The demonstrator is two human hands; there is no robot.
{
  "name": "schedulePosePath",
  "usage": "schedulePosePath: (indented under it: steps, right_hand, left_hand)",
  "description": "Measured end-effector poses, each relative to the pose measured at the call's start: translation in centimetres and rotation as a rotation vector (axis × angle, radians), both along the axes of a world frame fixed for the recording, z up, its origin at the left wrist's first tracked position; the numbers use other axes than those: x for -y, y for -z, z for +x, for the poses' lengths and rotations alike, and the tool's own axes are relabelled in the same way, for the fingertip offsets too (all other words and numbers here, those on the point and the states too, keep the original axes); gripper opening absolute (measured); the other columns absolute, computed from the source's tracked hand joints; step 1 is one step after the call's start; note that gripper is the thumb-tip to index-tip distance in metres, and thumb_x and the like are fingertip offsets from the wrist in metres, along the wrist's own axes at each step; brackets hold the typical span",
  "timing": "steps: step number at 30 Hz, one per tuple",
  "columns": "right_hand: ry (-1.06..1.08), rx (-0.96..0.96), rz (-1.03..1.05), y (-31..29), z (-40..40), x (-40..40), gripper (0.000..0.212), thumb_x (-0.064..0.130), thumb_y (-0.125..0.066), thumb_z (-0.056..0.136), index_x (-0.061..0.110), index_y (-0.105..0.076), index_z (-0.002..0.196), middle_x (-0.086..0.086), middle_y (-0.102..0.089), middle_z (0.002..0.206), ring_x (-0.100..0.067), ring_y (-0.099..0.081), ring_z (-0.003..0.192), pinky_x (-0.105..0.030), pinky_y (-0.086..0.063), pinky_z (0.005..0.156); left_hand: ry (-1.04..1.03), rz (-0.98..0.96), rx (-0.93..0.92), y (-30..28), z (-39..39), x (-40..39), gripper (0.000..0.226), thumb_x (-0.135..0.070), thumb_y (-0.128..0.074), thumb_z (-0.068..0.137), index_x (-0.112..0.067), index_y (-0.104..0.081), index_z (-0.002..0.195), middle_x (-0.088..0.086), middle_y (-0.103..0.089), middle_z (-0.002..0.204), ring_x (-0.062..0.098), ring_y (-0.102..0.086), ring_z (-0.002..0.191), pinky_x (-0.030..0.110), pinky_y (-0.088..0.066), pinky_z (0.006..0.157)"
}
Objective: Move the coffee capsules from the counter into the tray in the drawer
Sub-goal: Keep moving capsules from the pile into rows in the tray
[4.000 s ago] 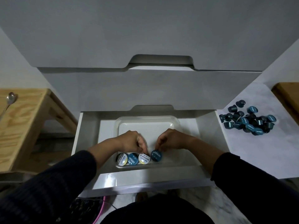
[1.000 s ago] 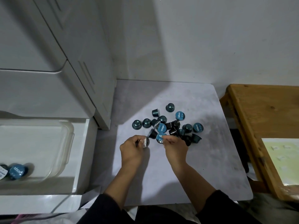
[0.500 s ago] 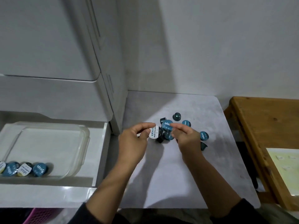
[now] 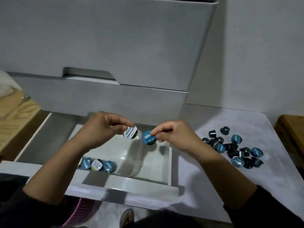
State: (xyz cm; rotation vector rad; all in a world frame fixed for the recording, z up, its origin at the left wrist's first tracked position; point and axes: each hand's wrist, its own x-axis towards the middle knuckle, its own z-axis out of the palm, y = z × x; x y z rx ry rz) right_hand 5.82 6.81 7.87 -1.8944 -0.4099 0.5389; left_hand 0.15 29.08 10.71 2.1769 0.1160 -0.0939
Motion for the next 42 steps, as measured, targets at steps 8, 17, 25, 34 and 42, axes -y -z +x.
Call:
schedulePosePath:
  steps: [8,17,25,34,42]
  right_hand:
    - [-0.284,0.057,-0.413,4.9,1.5,-9.8,0.016,0.005,-0.064,0.082,0.015,-0.075,0.089,0.008,-0.065,0.083,0.0,-0.058,0.07,-0.004,-0.042,0.059]
    - [-0.396,0.036,-0.645,7.7,1.0,-12.2,0.024,0.001,-0.06,0.077,0.019,-0.076,0.082,-0.002,-0.074,0.089,-0.008,-0.062,0.078,-0.022,-0.051,0.075]
    - [-0.479,0.049,-0.728,8.5,0.5,-13.4,0.029,-0.003,-0.048,0.076,0.012,-0.073,0.081,-0.006,-0.074,0.089,-0.005,-0.055,0.071,-0.022,-0.048,0.07]
    - [-0.443,0.102,-0.745,9.2,-0.7,-13.1,0.021,0.001,-0.055,0.074,0.022,-0.056,0.072,0.013,-0.05,0.062,-0.01,-0.045,0.069,-0.022,-0.037,0.06]
    - [-0.273,0.089,-0.675,9.5,-1.7,-13.1,0.017,0.018,-0.058,0.084,0.014,-0.064,0.1,-0.005,-0.064,0.098,-0.018,-0.054,0.09,-0.026,-0.044,0.08]
  left_hand:
    - [0.229,0.072,-0.275,8.6,1.7,-8.3,0.019,-0.009,-0.07,0.079,-0.028,-0.075,0.081,-0.011,-0.074,0.082,-0.001,-0.066,0.079,0.012,-0.051,0.076]
    - [0.409,0.035,-0.428,12.7,3.2,-9.0,0.016,-0.006,-0.07,0.079,-0.019,-0.075,0.086,-0.026,-0.065,0.056,-0.016,-0.057,0.059,0.002,-0.043,0.062]
    - [0.53,0.095,-0.451,13.5,3.5,-7.9,0.012,-0.011,-0.075,0.075,-0.019,-0.075,0.084,-0.021,-0.066,0.067,-0.016,-0.058,0.062,0.003,-0.045,0.07]
    - [0.596,0.148,-0.441,13.5,3.4,-7.4,0.016,-0.01,-0.078,0.069,-0.014,-0.075,0.084,-0.005,-0.073,0.084,-0.006,-0.062,0.073,0.019,-0.05,0.085]
    - [0.509,0.453,-0.307,11.8,2.6,-7.4,0.021,-0.022,-0.054,0.088,-0.014,-0.065,0.104,0.002,-0.068,0.107,0.015,-0.059,0.095,0.023,-0.045,0.085]
